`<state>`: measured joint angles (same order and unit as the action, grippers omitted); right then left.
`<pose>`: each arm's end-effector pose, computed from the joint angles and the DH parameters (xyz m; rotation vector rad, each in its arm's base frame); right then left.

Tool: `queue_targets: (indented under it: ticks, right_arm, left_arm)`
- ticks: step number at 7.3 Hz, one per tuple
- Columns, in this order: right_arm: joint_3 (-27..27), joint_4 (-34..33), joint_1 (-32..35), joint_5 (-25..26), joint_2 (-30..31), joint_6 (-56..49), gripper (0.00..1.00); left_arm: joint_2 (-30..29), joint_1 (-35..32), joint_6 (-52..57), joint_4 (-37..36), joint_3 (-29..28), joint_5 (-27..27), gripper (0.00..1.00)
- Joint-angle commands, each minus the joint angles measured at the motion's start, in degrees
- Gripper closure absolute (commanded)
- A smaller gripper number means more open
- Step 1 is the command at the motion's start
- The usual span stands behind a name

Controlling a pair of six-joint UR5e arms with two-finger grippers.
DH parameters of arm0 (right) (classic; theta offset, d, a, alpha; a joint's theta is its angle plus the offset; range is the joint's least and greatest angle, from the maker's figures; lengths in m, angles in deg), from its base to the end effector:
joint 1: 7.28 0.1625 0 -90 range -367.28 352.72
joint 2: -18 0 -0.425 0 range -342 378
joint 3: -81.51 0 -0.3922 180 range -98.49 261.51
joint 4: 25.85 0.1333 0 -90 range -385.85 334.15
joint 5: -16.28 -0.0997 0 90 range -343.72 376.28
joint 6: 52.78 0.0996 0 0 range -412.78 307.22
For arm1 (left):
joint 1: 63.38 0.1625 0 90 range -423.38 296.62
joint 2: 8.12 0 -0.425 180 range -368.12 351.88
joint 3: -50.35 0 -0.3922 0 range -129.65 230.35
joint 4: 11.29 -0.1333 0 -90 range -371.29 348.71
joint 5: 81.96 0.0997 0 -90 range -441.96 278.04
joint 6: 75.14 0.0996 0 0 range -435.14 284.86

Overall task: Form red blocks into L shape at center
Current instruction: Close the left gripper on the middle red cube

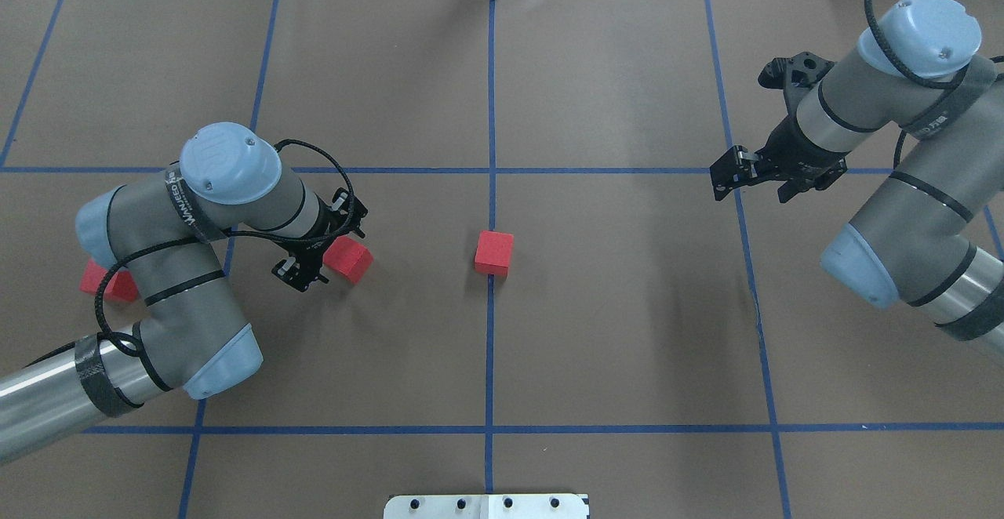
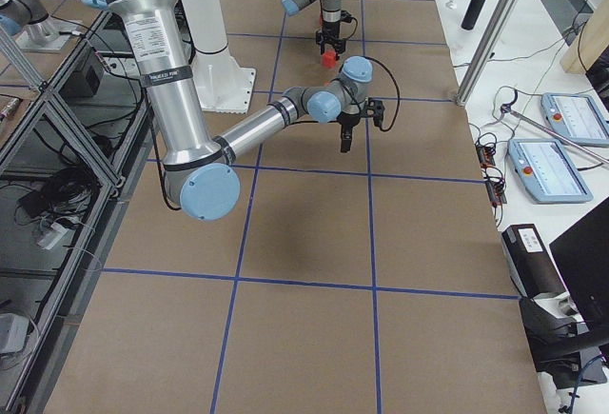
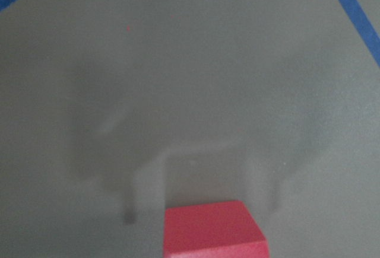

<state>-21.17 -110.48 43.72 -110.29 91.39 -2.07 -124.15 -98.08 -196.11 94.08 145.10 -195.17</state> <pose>-0.3145 -0.5059 0.3870 -0.0221 -0.8489 -0.0010 0.4879 -0.4522 0.3352 -0.3700 0.8360 -0.9061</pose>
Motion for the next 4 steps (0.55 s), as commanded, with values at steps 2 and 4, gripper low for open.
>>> queue_targets:
  ticks: [2, 4]
  right_arm:
    - [0.11, 0.0, -0.11, 0.09, 0.0, 0.01, 0.0]
    - [0.19, 0.0, -0.03, 0.09, 0.0, -0.17, 0.0]
  left_arm:
    - [-0.16, -0.63, 0.12, -0.07, 0.08, 0.36, 1.0]
    - [-4.09, -1.85, 4.04, -1.46, 0.43, 0.09, 1.0]
